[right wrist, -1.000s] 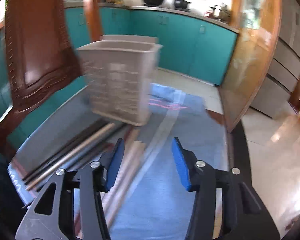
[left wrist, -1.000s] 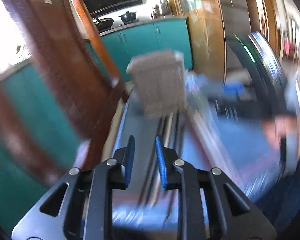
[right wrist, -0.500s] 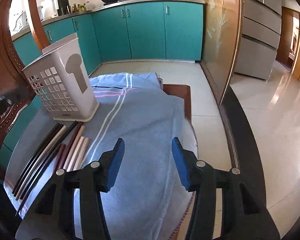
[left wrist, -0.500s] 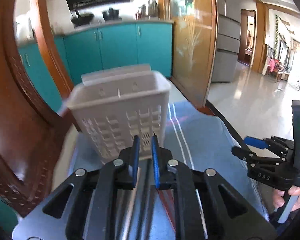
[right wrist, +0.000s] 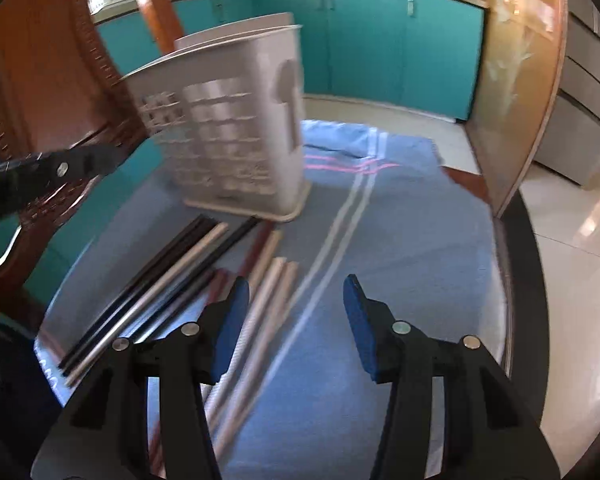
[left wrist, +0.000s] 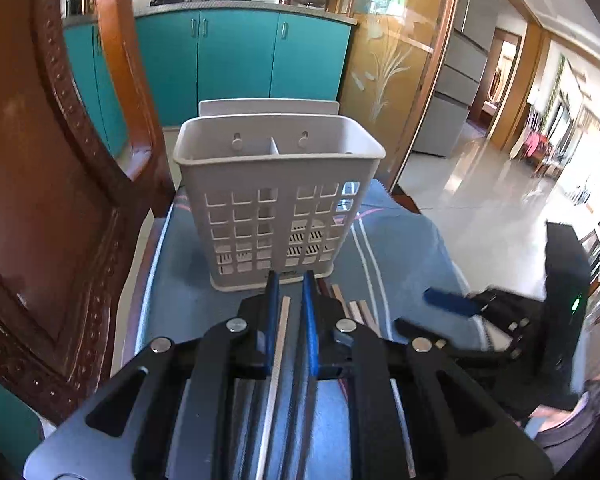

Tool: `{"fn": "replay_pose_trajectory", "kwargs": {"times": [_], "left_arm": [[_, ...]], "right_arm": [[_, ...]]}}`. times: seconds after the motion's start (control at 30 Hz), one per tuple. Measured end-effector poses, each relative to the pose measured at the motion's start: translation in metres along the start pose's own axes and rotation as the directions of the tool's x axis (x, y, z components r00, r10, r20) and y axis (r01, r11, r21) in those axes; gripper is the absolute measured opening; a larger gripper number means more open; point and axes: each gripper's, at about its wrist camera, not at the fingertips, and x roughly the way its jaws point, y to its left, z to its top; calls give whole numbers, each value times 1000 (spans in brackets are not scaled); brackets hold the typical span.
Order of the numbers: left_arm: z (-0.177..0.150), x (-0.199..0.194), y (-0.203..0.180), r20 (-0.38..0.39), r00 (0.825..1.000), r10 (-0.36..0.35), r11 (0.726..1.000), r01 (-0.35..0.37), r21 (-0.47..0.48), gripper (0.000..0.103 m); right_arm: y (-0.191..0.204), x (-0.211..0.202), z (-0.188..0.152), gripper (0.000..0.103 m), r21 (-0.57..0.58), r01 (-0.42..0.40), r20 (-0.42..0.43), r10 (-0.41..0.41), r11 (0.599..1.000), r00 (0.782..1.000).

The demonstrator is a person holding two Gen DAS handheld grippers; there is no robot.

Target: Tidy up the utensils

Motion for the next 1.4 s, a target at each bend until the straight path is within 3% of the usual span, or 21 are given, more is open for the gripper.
{"fn": "replay_pose_trajectory", "kwargs": {"times": [0.2, 0.4, 0.6, 0.73, 0.9, 1.2, 1.3, 1.4], "left_arm": [[6, -7, 10, -2, 999, -41, 998, 41, -51, 13], [9, 5, 14, -48, 997, -56, 994, 52, -95, 13], [-1, 23, 7, -126, 992, -4, 996, -6, -85, 13], [-12, 40, 17, -196, 980, 32, 994, -52, -101, 13], [-27, 58, 27, -267, 961, 69, 992, -94, -83, 13], [-51, 84, 29, -345, 928, 142, 988, -153, -5, 13], [-56, 88, 28, -360, 922, 146, 988, -154, 5, 13], [-62, 95, 27, -370, 917, 151, 988, -154, 22, 13]], "right_arm": [[8, 4, 2, 49, 5, -21, -20, 21, 1000, 1000], [7, 1, 3, 38, 52, -50, -27, 52, 997, 998], [17, 25, -3, 36, 13, 60, -128, -58, 998, 990], [6, 35, -7, 35, 59, 84, -182, -72, 995, 981], [-5, 36, -8, 30, 112, 46, -199, -23, 993, 980], [16, 42, -10, 23, 2, 105, -198, -103, 994, 975], [22, 43, -11, 12, -29, 115, -186, -119, 993, 975], [29, 44, -12, 12, -50, 121, -185, -129, 991, 974]]}}
